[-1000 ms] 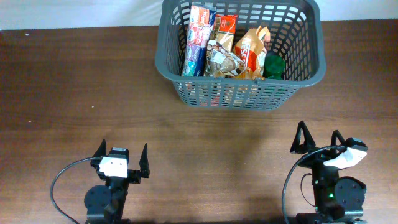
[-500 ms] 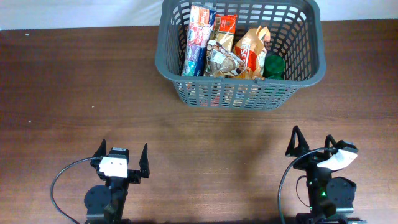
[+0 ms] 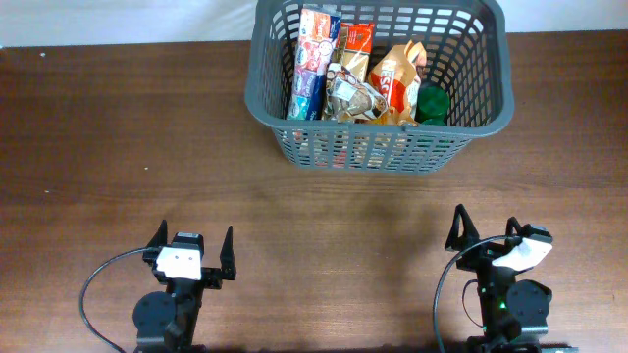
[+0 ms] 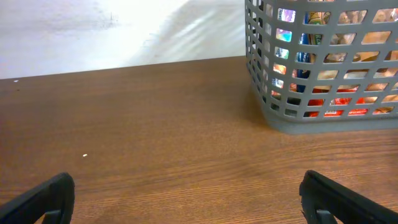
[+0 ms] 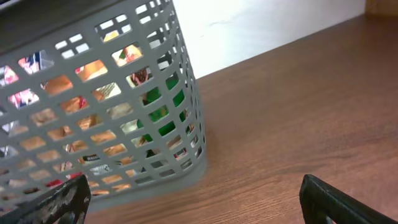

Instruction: Pack container

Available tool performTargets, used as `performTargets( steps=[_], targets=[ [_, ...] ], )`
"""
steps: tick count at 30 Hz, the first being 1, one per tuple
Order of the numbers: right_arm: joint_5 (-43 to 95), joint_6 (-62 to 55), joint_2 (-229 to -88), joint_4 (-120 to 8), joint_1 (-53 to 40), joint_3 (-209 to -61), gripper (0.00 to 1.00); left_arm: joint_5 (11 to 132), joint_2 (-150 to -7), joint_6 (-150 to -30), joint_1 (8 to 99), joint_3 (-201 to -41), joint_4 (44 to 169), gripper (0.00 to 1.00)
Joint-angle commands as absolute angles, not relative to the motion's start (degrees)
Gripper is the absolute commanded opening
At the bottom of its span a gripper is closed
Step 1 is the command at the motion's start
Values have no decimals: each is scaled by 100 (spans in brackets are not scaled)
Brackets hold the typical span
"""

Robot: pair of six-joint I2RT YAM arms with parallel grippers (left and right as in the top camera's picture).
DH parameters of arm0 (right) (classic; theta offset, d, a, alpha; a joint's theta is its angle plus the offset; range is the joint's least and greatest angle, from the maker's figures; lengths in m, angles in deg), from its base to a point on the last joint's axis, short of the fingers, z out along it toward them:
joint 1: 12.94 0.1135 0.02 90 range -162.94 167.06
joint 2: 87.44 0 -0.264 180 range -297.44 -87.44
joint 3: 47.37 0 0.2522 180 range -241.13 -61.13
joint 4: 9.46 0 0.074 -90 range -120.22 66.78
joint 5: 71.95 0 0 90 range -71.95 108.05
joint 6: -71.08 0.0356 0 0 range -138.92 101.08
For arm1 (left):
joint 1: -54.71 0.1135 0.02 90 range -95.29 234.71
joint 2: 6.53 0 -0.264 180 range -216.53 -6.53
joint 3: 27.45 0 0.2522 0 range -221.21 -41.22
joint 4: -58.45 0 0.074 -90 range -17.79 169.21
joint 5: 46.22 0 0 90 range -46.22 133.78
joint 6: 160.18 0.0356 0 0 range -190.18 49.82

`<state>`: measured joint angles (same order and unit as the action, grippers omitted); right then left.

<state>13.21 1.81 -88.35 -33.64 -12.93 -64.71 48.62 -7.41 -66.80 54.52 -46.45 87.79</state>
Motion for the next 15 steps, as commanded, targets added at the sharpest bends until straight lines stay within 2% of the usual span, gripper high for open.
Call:
performTargets(
  steps=[1, 6, 15],
  targets=[
    [1294, -293, -8765, -3364, -1110, -6414, 99, 4801, -682, -6717, 5489, -4608, 8765, 99],
    [1297, -796, -8765, -3366, -954, -6414, 99, 4801, -682, -6717, 5489, -4608, 8765, 99],
    [1336, -800, -8765, -3368, -948, -6414, 99, 4801, -682, -6717, 5489, -4608, 8765, 99]
  ],
)
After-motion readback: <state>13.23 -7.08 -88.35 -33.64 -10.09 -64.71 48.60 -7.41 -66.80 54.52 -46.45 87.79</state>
